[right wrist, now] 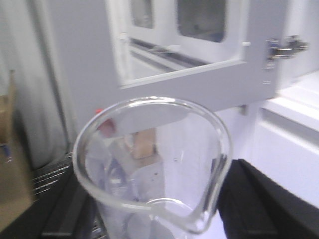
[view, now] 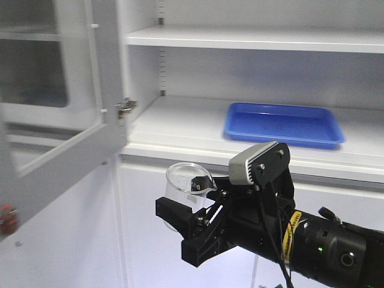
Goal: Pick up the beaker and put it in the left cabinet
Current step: 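Lower the held beaker onto the blue tray on the cabinet shelf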
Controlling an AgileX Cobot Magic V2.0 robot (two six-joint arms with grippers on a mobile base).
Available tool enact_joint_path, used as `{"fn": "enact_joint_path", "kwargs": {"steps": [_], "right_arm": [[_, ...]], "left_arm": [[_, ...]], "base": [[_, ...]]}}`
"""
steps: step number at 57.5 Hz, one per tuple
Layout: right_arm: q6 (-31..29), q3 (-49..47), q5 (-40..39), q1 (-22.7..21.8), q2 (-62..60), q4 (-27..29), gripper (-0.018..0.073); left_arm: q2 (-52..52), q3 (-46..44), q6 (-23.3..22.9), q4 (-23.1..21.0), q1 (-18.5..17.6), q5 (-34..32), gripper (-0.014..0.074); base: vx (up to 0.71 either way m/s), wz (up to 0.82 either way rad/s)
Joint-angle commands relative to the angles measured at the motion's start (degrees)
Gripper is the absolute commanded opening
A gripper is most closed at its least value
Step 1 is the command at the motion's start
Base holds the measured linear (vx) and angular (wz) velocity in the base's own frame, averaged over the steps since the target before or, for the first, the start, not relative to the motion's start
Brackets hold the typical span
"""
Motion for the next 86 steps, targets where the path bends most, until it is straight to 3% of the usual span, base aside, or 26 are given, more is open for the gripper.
{"fn": "enact_joint_path", "kwargs": {"steps": [1,29,86], "right_arm": [[-0.4,-1.7,-3.5,-0.2,-1.9,1.5,0.0028],[-0.4,-1.7,-3.5,-0.2,-1.9,1.5,0.0028],[-0.4,-1.7,-3.7,-0.2,-1.9,1.5,0.0028]], "left_arm": [[-1.0,0.9,-0.2,-0.2,0.0,-4.8,0.0001],[-1.0,0.9,-0.2,-0.2,0.0,-4.8,0.0001],[-1.0,0.9,-0.2,-0.2,0.0,-4.8,0.0001]], "base": [[0.20,-0.61],[0.23,-0.39],[0.27,-0.07]]}}
